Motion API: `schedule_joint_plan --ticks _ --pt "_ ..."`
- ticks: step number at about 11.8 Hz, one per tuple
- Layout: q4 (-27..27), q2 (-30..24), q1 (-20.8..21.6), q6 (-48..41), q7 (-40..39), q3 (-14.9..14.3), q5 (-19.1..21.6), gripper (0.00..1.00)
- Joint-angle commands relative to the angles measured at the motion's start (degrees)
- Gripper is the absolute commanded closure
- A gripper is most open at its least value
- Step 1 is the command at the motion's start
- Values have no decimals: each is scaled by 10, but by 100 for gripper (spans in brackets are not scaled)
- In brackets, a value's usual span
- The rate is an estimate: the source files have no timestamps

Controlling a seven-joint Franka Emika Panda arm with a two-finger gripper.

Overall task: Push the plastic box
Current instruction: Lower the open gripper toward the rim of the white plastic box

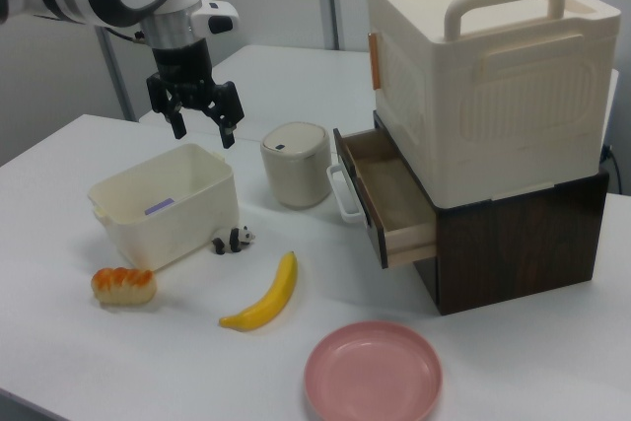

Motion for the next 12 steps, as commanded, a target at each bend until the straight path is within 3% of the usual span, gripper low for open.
schedule_joint_plan --ticks 1,6,9,12 --pt "-19 -19 0 -10 -122 -7 13 0" --pt "-56 -29 -13 -11 -433 -7 4 0" --pt "-90 -28 -12 22 -507 -3 -10 0" --pt "-147 -22 -9 123 -526 15 -46 0"
